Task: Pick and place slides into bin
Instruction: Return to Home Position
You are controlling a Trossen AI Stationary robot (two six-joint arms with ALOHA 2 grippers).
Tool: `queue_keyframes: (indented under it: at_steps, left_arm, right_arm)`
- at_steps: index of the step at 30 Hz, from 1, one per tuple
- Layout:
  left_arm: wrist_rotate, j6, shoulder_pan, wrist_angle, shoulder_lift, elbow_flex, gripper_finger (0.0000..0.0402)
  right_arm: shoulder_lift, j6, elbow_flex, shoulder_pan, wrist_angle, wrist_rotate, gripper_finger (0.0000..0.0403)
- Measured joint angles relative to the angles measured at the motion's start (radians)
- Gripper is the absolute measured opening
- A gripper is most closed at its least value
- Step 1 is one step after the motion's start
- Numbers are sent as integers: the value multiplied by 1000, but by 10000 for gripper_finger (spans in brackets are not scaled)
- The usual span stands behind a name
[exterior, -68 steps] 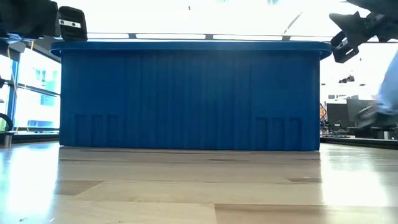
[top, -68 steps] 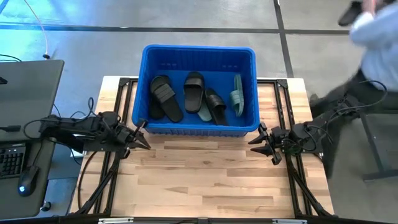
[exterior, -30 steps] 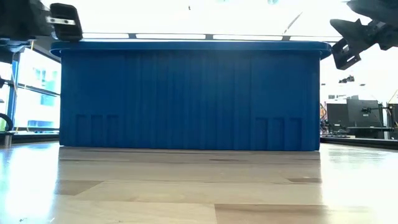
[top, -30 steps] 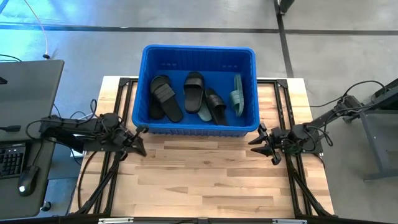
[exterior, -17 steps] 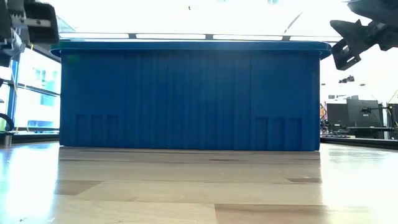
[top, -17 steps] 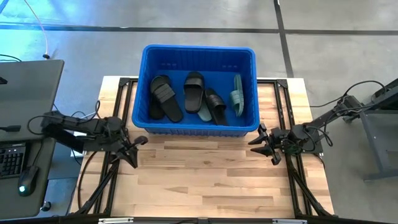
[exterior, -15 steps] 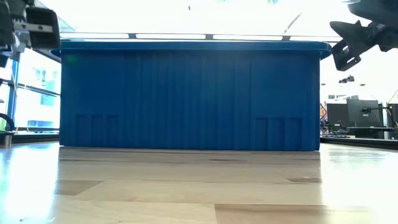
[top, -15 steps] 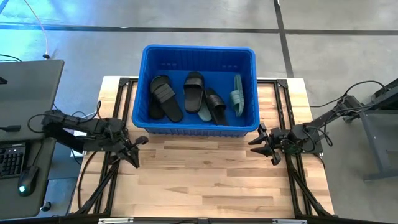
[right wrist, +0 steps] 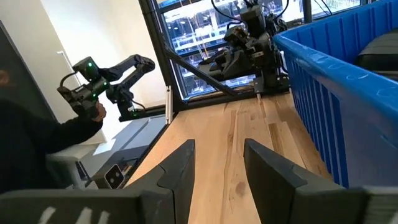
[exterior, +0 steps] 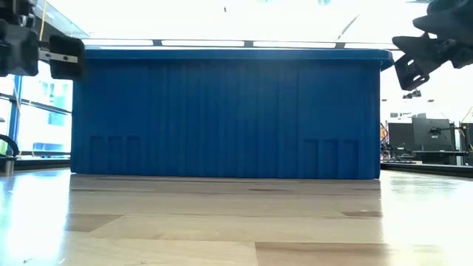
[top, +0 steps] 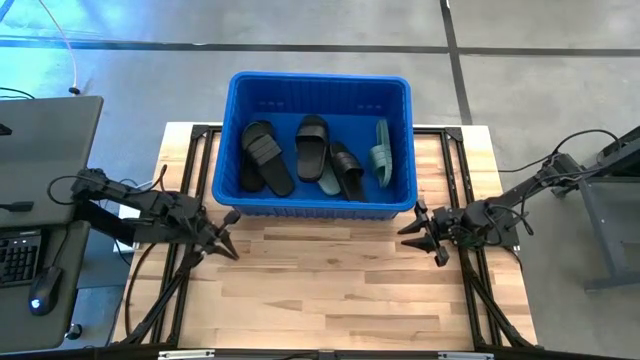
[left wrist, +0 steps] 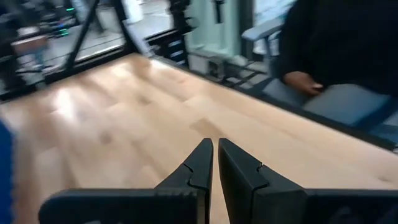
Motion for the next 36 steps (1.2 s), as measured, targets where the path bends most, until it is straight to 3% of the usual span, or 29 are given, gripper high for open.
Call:
queue_keyframes:
  at_steps: [6,23,36]
  left_arm:
    - [-108,0,0,-5,0,0,19]
    - [-113,4,0,-4,0,1,19]
    - [-114,4,0,-4,0,1,19]
  right_arm:
    - [0,0,0,0,-46,0,129]
    - [0,0,0,0,-232,0,129]
    - [0,0,0,0,-253,0,129]
